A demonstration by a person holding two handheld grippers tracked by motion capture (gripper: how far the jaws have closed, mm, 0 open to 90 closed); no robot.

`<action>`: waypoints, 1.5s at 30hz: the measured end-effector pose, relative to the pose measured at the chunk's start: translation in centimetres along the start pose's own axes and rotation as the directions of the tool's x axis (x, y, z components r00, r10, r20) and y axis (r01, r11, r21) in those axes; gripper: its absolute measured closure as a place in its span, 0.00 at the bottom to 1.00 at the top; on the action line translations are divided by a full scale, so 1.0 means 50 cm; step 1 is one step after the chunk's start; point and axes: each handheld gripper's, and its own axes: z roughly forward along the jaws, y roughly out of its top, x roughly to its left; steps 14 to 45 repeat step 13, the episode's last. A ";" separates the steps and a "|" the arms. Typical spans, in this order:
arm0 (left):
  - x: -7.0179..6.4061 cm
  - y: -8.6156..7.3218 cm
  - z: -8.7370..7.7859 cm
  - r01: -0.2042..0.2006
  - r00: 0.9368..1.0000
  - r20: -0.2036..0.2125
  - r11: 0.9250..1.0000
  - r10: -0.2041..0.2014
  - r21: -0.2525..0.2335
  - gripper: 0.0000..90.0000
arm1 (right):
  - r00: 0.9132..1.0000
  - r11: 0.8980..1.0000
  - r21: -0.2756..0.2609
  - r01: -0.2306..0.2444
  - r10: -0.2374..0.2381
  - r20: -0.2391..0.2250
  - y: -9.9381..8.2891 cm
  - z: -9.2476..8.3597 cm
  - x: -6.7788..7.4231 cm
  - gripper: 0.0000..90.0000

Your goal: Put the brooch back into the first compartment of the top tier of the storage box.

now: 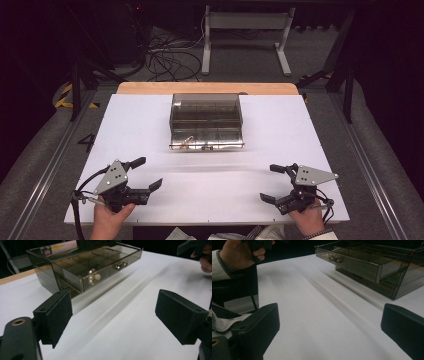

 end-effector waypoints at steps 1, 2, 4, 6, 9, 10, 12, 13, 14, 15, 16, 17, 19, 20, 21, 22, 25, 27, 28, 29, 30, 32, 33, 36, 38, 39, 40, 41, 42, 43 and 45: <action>0.000 -0.006 0.000 -0.006 1.000 -0.002 1.000 0.006 0.001 0.17 | 1.000 1.000 -0.002 -0.001 0.001 -0.001 0.000 0.000 0.000 0.03; -0.003 -0.013 0.001 0.003 1.000 0.002 1.000 -0.003 0.002 0.17 | 1.000 1.000 -0.002 0.000 0.000 0.000 -0.001 -0.001 0.000 0.03; -0.002 -0.028 0.004 0.020 1.000 0.016 1.000 -0.020 0.008 0.16 | 1.000 1.000 -0.003 -0.002 0.002 0.000 -0.001 -0.001 -0.001 0.03; 0.000 -0.039 0.009 0.037 0.999 0.038 0.999 -0.038 0.023 0.16 | 1.000 1.000 -0.003 -0.002 0.002 0.000 -0.002 -0.002 -0.002 0.03; 0.010 -0.045 0.019 0.131 0.987 0.089 0.991 -0.131 0.002 0.16 | 1.000 1.000 -0.001 -0.005 0.005 -0.005 -0.003 0.000 -0.002 0.03; 0.012 -0.043 0.018 0.125 0.989 0.081 0.992 -0.124 0.000 0.17 | 1.000 1.000 0.002 -0.004 0.004 -0.006 -0.003 0.001 -0.002 0.03; 0.012 -0.043 0.018 0.126 0.989 0.076 0.992 -0.125 -0.006 0.17 | 1.000 1.000 0.003 -0.002 0.002 -0.007 -0.002 0.001 -0.002 0.03; 0.012 -0.044 0.019 0.121 0.990 0.070 0.993 -0.121 -0.002 0.17 | 1.000 1.000 0.003 -0.002 0.002 -0.007 -0.003 0.002 -0.002 0.03; 0.012 -0.044 0.019 0.121 0.990 0.070 0.993 -0.121 -0.002 0.17 | 1.000 1.000 0.003 -0.002 0.002 -0.007 -0.003 0.002 -0.002 0.03; 0.012 -0.044 0.019 0.121 0.990 0.070 0.993 -0.121 -0.002 0.17 | 1.000 1.000 0.003 -0.002 0.002 -0.007 -0.003 0.002 -0.002 0.03; 0.012 -0.044 0.019 0.121 0.990 0.070 0.993 -0.121 -0.002 0.17 | 1.000 1.000 0.003 -0.002 0.002 -0.007 -0.003 0.002 -0.002 0.03; 0.012 -0.044 0.019 0.121 0.990 0.070 0.993 -0.121 -0.002 0.17 | 1.000 1.000 0.003 -0.002 0.002 -0.007 -0.003 0.002 -0.002 0.03; 0.012 -0.044 0.019 0.121 0.990 0.070 0.993 -0.121 -0.002 0.17 | 1.000 1.000 0.003 -0.002 0.002 -0.007 -0.003 0.002 -0.002 0.03; 0.012 -0.044 0.019 0.121 0.990 0.070 0.993 -0.121 -0.002 0.17 | 1.000 1.000 0.003 -0.002 0.002 -0.007 -0.003 0.002 -0.002 0.03; 0.012 -0.044 0.019 0.121 0.990 0.070 0.993 -0.121 -0.002 0.17 | 1.000 1.000 0.003 -0.002 0.002 -0.007 -0.003 0.002 -0.002 0.03; 0.012 -0.044 0.019 0.121 0.990 0.070 0.993 -0.121 -0.002 0.17 | 1.000 1.000 0.003 -0.002 0.002 -0.007 -0.003 0.002 -0.002 0.03; 0.012 -0.044 0.019 0.121 0.990 0.070 0.993 -0.121 -0.002 0.17 | 1.000 1.000 0.003 -0.002 0.002 -0.007 -0.003 0.002 -0.002 0.03; 0.012 -0.044 0.019 0.121 0.990 0.070 0.993 -0.121 -0.002 0.17 | 1.000 1.000 0.003 -0.002 0.002 -0.007 -0.003 0.002 -0.002 0.03; 0.012 -0.044 0.019 0.121 0.990 0.070 0.993 -0.121 -0.002 0.17 | 1.000 1.000 0.003 -0.002 0.002 -0.007 -0.003 0.002 -0.002 0.03; 0.012 -0.044 0.019 0.121 0.990 0.070 0.993 -0.121 -0.002 0.17 | 1.000 1.000 0.003 -0.002 0.002 -0.007 -0.003 0.002 -0.002 0.03; 0.012 -0.044 0.019 0.121 0.990 0.070 0.993 -0.121 -0.002 0.17 | 1.000 1.000 0.003 -0.002 0.002 -0.007 -0.003 0.002 -0.002 0.03; 0.012 -0.044 0.019 0.121 0.990 0.070 0.993 -0.121 -0.002 0.17 | 1.000 1.000 0.003 -0.002 0.002 -0.007 -0.003 0.002 -0.002 0.03; 0.012 -0.044 0.019 0.121 0.990 0.070 0.993 -0.121 -0.002 0.17 | 1.000 1.000 0.003 -0.002 0.002 -0.007 -0.003 0.002 -0.002 0.03; 0.012 -0.044 0.019 0.121 0.990 0.070 0.993 -0.121 -0.002 0.17 | 1.000 1.000 0.003 -0.002 0.002 -0.007 -0.003 0.002 -0.002 0.03; 0.012 -0.044 0.019 0.121 0.990 0.070 0.993 -0.121 -0.002 0.17 | 1.000 1.000 0.003 -0.002 0.002 -0.007 -0.003 0.002 -0.002 0.03; 0.012 -0.044 0.019 0.121 0.990 0.070 0.993 -0.121 -0.002 0.17 | 1.000 1.000 0.003 -0.002 0.002 -0.007 -0.003 0.002 -0.002 0.03; 0.012 -0.044 0.019 0.121 0.990 0.070 0.993 -0.121 -0.002 0.17 | 1.000 1.000 0.003 -0.002 0.002 -0.007 -0.003 0.002 -0.002 0.03; 0.012 -0.044 0.019 0.121 0.990 0.070 0.993 -0.121 -0.002 0.17 | 1.000 1.000 0.003 -0.002 0.002 -0.007 -0.003 0.002 -0.002 0.03; 0.012 -0.044 0.019 0.121 0.990 0.070 0.993 -0.121 -0.002 0.17 | 1.000 1.000 0.003 -0.002 0.002 -0.007 -0.003 0.002 -0.002 0.03; 0.012 -0.044 0.019 0.121 0.990 0.070 0.993 -0.121 -0.002 0.17 | 1.000 1.000 0.003 -0.002 0.002 -0.007 -0.003 0.002 -0.002 0.03; 0.012 -0.044 0.019 0.121 0.990 0.070 0.993 -0.121 -0.002 0.17 | 1.000 1.000 0.003 -0.002 0.002 -0.007 -0.003 0.002 -0.002 0.03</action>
